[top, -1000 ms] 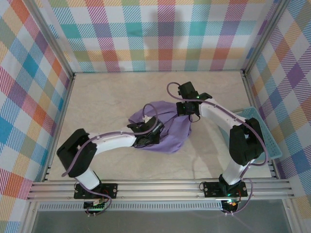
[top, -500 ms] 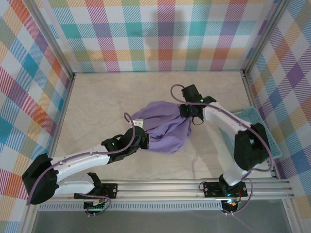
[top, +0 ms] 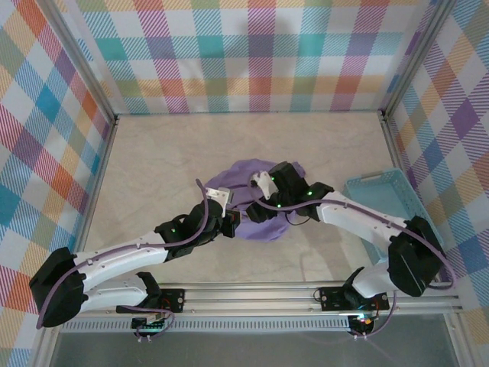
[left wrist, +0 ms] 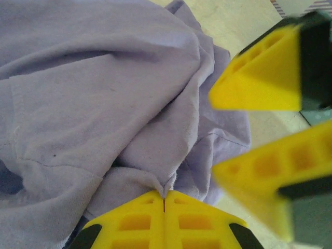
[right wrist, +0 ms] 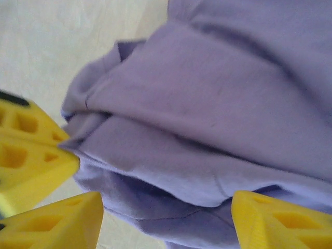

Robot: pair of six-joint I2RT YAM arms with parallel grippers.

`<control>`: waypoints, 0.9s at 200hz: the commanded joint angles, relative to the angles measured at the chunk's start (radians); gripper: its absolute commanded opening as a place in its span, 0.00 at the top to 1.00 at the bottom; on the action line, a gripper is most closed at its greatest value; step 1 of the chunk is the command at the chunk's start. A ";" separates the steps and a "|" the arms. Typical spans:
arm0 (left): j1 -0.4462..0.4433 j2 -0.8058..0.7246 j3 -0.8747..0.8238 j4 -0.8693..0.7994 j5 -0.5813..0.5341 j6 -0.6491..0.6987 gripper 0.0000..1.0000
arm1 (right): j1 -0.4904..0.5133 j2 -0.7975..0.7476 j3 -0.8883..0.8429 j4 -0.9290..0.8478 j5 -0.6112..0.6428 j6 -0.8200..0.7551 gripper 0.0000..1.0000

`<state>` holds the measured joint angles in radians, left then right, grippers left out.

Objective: Fold the inside-out t-shirt

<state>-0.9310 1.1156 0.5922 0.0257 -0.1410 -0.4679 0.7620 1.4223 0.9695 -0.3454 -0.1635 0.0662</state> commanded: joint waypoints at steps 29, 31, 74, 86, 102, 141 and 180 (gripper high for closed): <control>-0.009 0.004 0.013 0.025 0.027 0.021 1.00 | -0.002 0.046 0.012 0.092 -0.023 -0.061 0.39; -0.008 0.003 0.013 0.026 0.028 0.023 1.00 | -0.003 0.051 0.013 0.092 -0.022 -0.061 0.40; -0.008 -0.001 0.010 0.029 0.028 0.020 1.00 | 0.003 0.106 0.038 0.093 -0.086 -0.067 0.55; -0.008 0.003 0.013 0.024 0.029 0.024 1.00 | 0.005 0.111 0.042 0.091 -0.089 -0.067 0.62; -0.008 0.004 0.014 0.022 0.026 0.024 1.00 | 0.005 0.118 0.046 0.091 -0.085 -0.065 0.77; -0.008 -0.005 0.004 0.006 -0.012 0.016 1.00 | 0.005 0.110 0.046 0.091 0.018 -0.027 1.00; -0.008 0.004 -0.001 -0.053 -0.100 0.000 0.91 | 0.003 0.009 0.001 0.096 0.167 0.030 1.00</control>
<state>-0.9318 1.1179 0.5922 0.0147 -0.1699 -0.4561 0.7643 1.5166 0.9901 -0.2684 -0.1112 0.0452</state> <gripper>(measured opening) 0.052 0.068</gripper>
